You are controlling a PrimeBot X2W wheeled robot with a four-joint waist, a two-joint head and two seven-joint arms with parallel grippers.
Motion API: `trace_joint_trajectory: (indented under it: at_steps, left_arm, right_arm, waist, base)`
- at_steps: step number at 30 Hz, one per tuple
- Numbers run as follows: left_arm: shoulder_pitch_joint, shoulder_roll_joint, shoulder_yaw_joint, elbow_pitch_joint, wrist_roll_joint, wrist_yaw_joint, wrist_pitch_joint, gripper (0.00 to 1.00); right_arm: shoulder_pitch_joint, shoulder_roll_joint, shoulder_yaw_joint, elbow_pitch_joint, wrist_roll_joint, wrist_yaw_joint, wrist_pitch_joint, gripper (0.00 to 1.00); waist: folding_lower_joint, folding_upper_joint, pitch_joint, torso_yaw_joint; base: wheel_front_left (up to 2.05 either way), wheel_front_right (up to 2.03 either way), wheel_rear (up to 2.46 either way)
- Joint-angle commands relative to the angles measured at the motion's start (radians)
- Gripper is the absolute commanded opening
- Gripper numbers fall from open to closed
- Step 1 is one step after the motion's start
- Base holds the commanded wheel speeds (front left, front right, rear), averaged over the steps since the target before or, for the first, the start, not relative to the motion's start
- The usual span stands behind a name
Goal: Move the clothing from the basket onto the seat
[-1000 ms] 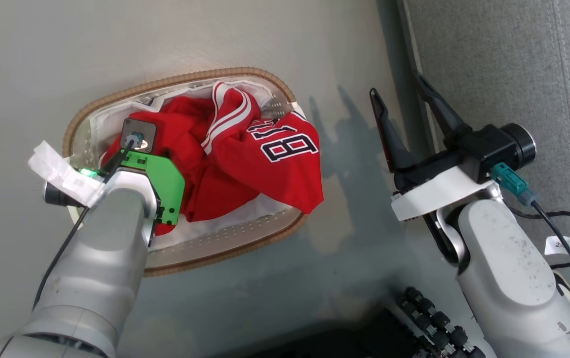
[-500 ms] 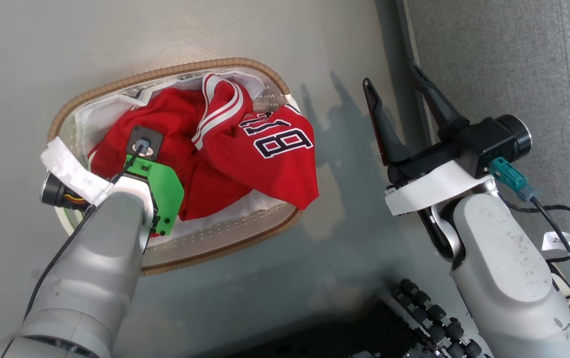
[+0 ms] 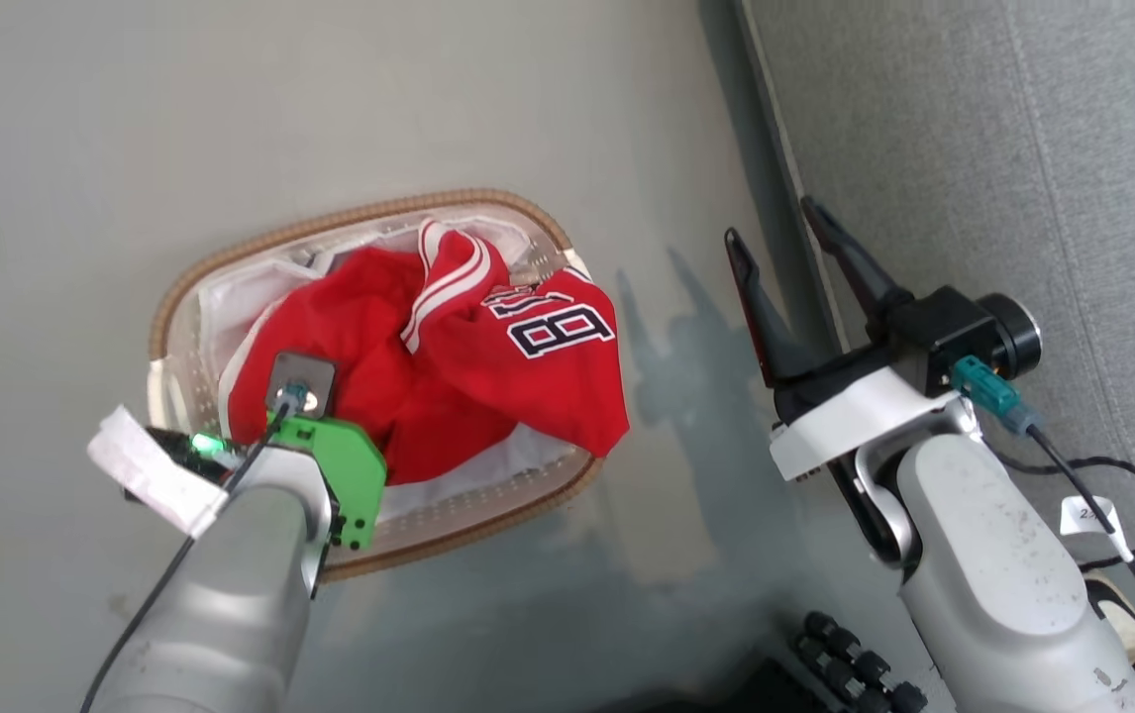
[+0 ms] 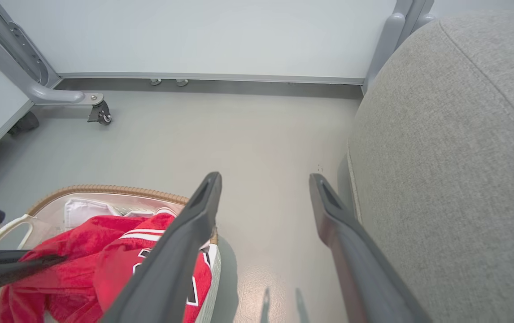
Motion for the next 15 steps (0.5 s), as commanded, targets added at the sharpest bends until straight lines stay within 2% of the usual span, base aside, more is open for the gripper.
trace_joint_trajectory:
  at_steps: [1, 8, 11, 15]
  left_arm:
    - [0.027, -0.007, 0.003, -0.004, -0.005, -0.005, -0.02, 0.0]
    - [0.113, -0.016, 0.009, -0.041, -0.056, -0.013, -0.076, 0.0]
    - [0.157, -0.017, 0.0, -0.093, -0.083, -0.028, -0.082, 0.0]
    - [0.225, -0.017, -0.013, -0.221, -0.1, -0.008, -0.082, 0.0]
  right_arm:
    - [0.024, -0.009, 0.002, 0.012, -0.003, -0.001, -0.002, 1.0]
    - [0.09, -0.02, -0.004, 0.048, -0.002, -0.001, -0.002, 1.0]
    - [0.125, -0.027, -0.014, 0.059, 0.002, 0.0, -0.002, 1.0]
    - [0.175, -0.034, -0.025, 0.065, 0.0, -0.001, -0.002, 1.0]
  waist:
    - [0.0, 0.0, -0.093, 0.023]
    - [0.0, 0.0, -0.237, 0.064]
    - [0.0, 0.0, -0.296, 0.089]
    - [0.0, 0.0, -0.371, 0.119]
  base:
    - [0.0, 0.0, 0.0]
    - [0.0, 0.0, 0.0]
    - [0.0, 0.0, 0.0]
    - [0.0, 0.0, 0.0]
